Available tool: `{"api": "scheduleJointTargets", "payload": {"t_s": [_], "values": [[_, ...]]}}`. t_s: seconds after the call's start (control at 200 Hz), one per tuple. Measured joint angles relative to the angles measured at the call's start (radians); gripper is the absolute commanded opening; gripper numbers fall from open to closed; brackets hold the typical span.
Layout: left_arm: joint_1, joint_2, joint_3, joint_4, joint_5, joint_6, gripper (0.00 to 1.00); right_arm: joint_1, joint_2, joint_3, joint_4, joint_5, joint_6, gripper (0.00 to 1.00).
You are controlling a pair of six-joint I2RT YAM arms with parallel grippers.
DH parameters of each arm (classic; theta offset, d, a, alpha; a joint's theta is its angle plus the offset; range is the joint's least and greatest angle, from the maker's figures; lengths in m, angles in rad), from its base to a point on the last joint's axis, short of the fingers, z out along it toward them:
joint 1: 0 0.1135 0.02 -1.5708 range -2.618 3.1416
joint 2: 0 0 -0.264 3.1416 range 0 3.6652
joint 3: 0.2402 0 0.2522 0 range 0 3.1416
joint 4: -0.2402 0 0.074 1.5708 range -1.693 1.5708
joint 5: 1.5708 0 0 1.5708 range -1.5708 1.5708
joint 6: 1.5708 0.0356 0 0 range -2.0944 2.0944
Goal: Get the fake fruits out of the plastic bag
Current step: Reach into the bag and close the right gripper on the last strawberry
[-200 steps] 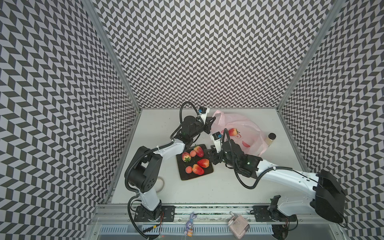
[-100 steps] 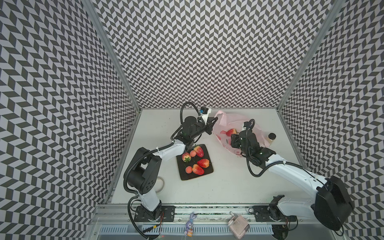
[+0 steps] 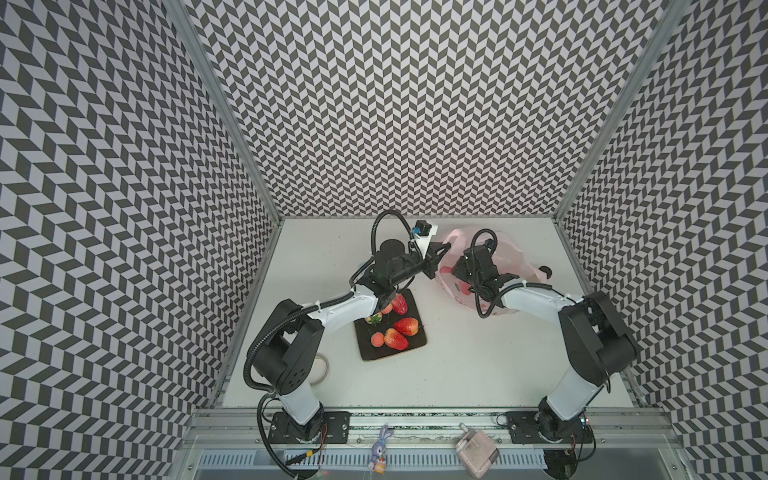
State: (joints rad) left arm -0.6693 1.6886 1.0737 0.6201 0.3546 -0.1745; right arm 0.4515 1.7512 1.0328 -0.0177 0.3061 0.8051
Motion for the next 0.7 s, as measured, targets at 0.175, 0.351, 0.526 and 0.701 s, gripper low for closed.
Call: {"api": "scheduleJointTargets", "payload": {"t_s": [0.175, 0.351, 0.526, 0.701], "values": [[-0.014, -0.003, 0.0, 0.0, 0.0, 0.002, 0.0, -0.024, 0.109, 0.069, 0.006, -0.027, 0.034, 0.76], [-0.023, -0.003, 0.0, 0.0, 0.0, 0.001, 0.0, -0.043, 0.195, 0.14, 0.003, -0.035, 0.042, 0.74], [-0.032, -0.003, 0.0, 0.0, 0.0, 0.001, 0.0, -0.056, 0.262, 0.202, -0.002, -0.032, 0.039, 0.7], [-0.037, -0.003, 0.0, 0.0, 0.0, 0.001, 0.0, -0.063, 0.314, 0.245, -0.011, -0.024, 0.021, 0.59]]}}
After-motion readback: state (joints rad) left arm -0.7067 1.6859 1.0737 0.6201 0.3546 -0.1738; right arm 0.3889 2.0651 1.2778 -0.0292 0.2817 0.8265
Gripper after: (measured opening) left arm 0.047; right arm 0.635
